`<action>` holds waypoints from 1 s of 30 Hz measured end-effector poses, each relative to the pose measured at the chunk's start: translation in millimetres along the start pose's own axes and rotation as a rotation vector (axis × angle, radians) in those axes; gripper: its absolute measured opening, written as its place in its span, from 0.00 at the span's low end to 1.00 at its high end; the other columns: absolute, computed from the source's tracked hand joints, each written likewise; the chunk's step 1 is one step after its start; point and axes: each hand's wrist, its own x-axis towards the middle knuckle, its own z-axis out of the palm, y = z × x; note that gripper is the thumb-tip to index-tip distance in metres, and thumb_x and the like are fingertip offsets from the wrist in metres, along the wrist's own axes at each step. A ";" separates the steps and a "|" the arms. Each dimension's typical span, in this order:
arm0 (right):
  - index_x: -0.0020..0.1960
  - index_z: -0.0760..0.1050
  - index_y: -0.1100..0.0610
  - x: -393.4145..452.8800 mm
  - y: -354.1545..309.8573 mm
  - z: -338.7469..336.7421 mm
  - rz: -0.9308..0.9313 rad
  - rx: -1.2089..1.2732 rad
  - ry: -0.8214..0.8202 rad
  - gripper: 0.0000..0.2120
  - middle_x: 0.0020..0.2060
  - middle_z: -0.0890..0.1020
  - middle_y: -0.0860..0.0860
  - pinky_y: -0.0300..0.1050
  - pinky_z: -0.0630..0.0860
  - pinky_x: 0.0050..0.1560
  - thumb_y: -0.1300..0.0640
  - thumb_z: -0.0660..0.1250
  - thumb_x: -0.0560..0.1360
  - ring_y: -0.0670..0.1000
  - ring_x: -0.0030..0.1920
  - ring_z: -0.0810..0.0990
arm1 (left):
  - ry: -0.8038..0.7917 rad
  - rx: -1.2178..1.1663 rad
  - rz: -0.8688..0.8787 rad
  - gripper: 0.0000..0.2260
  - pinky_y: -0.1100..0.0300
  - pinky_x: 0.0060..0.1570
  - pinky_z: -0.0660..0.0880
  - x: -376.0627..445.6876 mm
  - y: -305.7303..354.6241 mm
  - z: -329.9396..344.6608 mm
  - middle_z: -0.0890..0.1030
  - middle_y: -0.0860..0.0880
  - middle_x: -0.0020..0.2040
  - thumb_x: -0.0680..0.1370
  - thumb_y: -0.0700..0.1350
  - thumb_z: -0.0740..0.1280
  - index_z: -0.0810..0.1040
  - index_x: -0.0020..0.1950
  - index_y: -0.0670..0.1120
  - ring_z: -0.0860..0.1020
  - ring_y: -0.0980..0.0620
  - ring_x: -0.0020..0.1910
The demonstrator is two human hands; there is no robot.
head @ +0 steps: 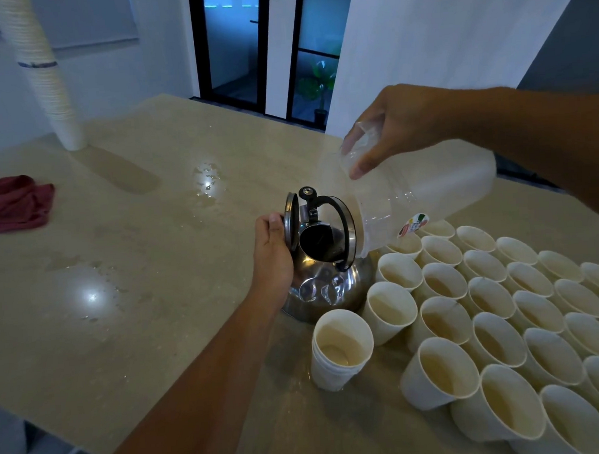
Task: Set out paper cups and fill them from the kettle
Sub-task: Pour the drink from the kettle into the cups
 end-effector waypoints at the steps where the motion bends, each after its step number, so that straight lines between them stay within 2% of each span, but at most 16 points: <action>1: 0.57 0.83 0.48 1.2 -3.0 0.0 -0.001 -0.011 -0.009 0.31 0.43 0.77 0.28 0.36 0.69 0.43 0.32 0.71 0.60 0.41 0.47 0.77 | 0.003 0.001 0.004 0.13 0.64 0.44 0.72 -0.4 0.0 0.1 0.77 0.52 0.44 0.86 0.53 0.51 0.72 0.52 0.50 0.77 0.57 0.43; 3: 0.56 0.83 0.48 4.3 -6.6 0.1 -0.011 -0.016 -0.023 0.29 0.37 0.78 0.27 0.37 0.69 0.43 0.33 0.73 0.62 0.43 0.47 0.78 | 0.007 0.004 0.008 0.13 0.68 0.39 0.72 -0.5 0.0 0.4 0.76 0.53 0.44 0.86 0.53 0.51 0.72 0.54 0.48 0.76 0.58 0.42; 5: 0.56 0.84 0.47 6.3 -9.5 -0.1 -0.017 -0.026 -0.029 0.26 0.34 0.77 0.24 0.36 0.69 0.42 0.35 0.74 0.63 0.41 0.45 0.78 | 0.007 -0.006 0.001 0.13 0.67 0.39 0.73 -0.4 -0.3 0.8 0.77 0.52 0.44 0.86 0.53 0.51 0.72 0.52 0.50 0.77 0.57 0.43; 7: 0.56 0.84 0.48 7.4 -13.7 0.4 -0.012 -0.033 -0.027 0.26 0.36 0.77 0.26 0.36 0.69 0.43 0.35 0.75 0.63 0.41 0.45 0.78 | 0.017 -0.011 -0.002 0.13 0.64 0.41 0.72 0.6 -0.8 0.7 0.77 0.52 0.43 0.86 0.53 0.51 0.71 0.49 0.52 0.77 0.57 0.42; 11: 0.56 0.84 0.50 5.6 -18.7 3.2 0.009 -0.029 -0.044 0.26 0.34 0.78 0.25 0.38 0.72 0.45 0.35 0.75 0.64 0.45 0.47 0.79 | 0.020 0.003 -0.004 0.13 0.62 0.42 0.73 -0.4 -0.7 0.6 0.78 0.52 0.44 0.86 0.53 0.51 0.71 0.50 0.52 0.77 0.56 0.43; 14: 0.58 0.83 0.48 -0.7 -18.6 3.7 0.033 -0.017 -0.013 0.27 0.46 0.82 0.35 0.42 0.73 0.49 0.34 0.73 0.64 0.48 0.50 0.79 | 0.026 0.026 -0.007 0.13 0.62 0.42 0.75 0.1 -0.4 0.2 0.78 0.50 0.45 0.86 0.54 0.51 0.71 0.50 0.52 0.78 0.54 0.44; 17: 0.59 0.82 0.48 -13.3 -12.8 -0.7 0.084 -0.019 0.028 0.33 0.51 0.81 0.39 0.44 0.73 0.51 0.30 0.70 0.61 0.50 0.53 0.78 | 0.015 0.044 -0.023 0.13 0.54 0.51 0.76 2.6 -0.8 -1.6 0.79 0.48 0.48 0.85 0.55 0.52 0.72 0.52 0.50 0.79 0.50 0.48; 19: 0.60 0.82 0.49 -26.3 -6.2 -8.4 0.122 0.012 0.076 0.38 0.56 0.83 0.45 0.48 0.76 0.55 0.27 0.69 0.59 0.52 0.54 0.79 | -0.003 0.062 -0.032 0.14 0.53 0.51 0.76 3.6 0.9 -1.9 0.79 0.48 0.48 0.85 0.56 0.53 0.72 0.54 0.48 0.79 0.50 0.49; 22: 0.61 0.81 0.54 -51.5 2.4 -23.9 0.161 0.126 0.177 0.39 0.56 0.83 0.50 0.50 0.78 0.54 0.29 0.69 0.59 0.54 0.51 0.81 | -0.018 0.099 -0.045 0.12 0.57 0.48 0.75 5.5 6.5 -2.1 0.78 0.49 0.47 0.85 0.54 0.56 0.72 0.55 0.47 0.77 0.53 0.46; 23: 0.61 0.81 0.56 -61.2 4.9 -28.5 0.169 0.167 0.225 0.37 0.54 0.84 0.47 0.47 0.78 0.50 0.32 0.70 0.61 0.53 0.49 0.81 | -0.013 0.114 -0.050 0.12 0.57 0.49 0.75 5.5 8.7 -1.8 0.79 0.49 0.48 0.84 0.54 0.57 0.73 0.56 0.46 0.78 0.52 0.47; 25: 0.58 0.82 0.60 -82.4 13.0 -34.0 0.203 0.261 0.363 0.31 0.40 0.85 0.40 0.39 0.74 0.35 0.38 0.74 0.66 0.51 0.36 0.77 | 0.029 0.158 -0.037 0.12 0.60 0.49 0.75 4.1 13.2 -2.4 0.80 0.50 0.49 0.83 0.53 0.59 0.74 0.57 0.45 0.78 0.51 0.50; 26: 0.56 0.82 0.60 -96.8 17.7 -36.4 0.227 0.314 0.452 0.28 0.35 0.84 0.42 0.38 0.71 0.28 0.39 0.74 0.68 0.51 0.31 0.74 | 0.069 0.186 -0.005 0.12 0.64 0.47 0.74 -1.1 18.5 -0.6 0.80 0.51 0.48 0.83 0.53 0.61 0.74 0.57 0.45 0.79 0.52 0.49; 28: 0.49 0.83 0.53 -126.0 25.2 -39.1 0.272 0.398 0.635 0.22 0.34 0.80 0.50 0.38 0.67 0.23 0.36 0.74 0.67 0.50 0.27 0.72 | 0.152 0.211 0.108 0.12 0.73 0.41 0.71 -16.1 35.9 4.7 0.78 0.54 0.45 0.83 0.52 0.62 0.75 0.56 0.43 0.78 0.56 0.45; 30: 0.43 0.81 0.47 -161.9 24.1 -41.9 0.302 0.480 0.793 0.15 0.34 0.79 0.50 0.40 0.71 0.25 0.36 0.74 0.68 0.48 0.26 0.75 | 0.135 0.230 0.241 0.12 0.75 0.40 0.70 -37.9 60.1 18.8 0.78 0.56 0.45 0.82 0.53 0.64 0.75 0.55 0.45 0.77 0.60 0.43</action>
